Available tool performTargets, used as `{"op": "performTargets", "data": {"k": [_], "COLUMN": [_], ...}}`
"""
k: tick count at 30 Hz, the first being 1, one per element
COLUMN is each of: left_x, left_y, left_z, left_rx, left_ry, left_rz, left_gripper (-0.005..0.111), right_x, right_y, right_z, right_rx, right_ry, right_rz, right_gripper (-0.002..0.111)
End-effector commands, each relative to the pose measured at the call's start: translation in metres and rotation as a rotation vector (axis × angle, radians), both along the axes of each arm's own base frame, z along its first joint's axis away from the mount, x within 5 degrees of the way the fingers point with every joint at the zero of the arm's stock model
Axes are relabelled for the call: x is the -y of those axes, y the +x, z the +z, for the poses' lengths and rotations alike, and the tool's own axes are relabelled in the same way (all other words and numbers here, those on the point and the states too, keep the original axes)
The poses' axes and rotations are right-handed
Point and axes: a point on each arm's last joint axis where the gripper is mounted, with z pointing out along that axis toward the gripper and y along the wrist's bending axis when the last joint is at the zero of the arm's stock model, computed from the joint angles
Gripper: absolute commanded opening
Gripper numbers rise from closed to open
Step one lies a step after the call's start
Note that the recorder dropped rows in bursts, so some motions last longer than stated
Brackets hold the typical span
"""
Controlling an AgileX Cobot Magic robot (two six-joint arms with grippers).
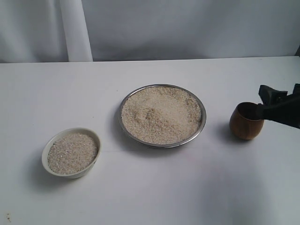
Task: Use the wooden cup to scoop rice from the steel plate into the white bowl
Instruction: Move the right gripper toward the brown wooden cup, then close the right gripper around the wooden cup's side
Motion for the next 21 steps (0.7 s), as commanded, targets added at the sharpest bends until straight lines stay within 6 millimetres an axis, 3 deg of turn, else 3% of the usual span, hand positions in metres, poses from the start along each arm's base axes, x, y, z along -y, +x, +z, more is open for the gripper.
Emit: {"op": "performTargets", "data": {"k": [1,5,10,16,21], "left_x": [0.001,0.001,0.001,0.001,0.001], "left_y": [0.000,0.000,0.000,0.000,0.000], "left_z": [0.000,0.000,0.000,0.000,0.000], "left_rx": [0.006,0.006,0.006,0.006,0.006], "left_ry": [-0.010,-0.010,-0.010,-0.010,-0.010], "left_rz": [-0.007,-0.007,-0.007,-0.007,-0.007], "left_gripper": [0.000,0.000,0.000,0.000,0.000], "right_x": [0.005,-0.003,-0.004,-0.004,-0.008], "right_y": [-0.012,-0.016,-0.017,-0.015,-0.013], "right_z": [-0.016,-0.020,-0.022,-0.055,-0.065], "right_rx": [0.000,-0.015,-0.040,-0.035,-0.039], "right_ry": [-0.004,-0.101,-0.105,-0.087,-0.090], "right_rz": [-0.047,0.078,0.088,0.087,0.130], "right_gripper": [0.067,0.064,0.063,0.063,0.063]}}
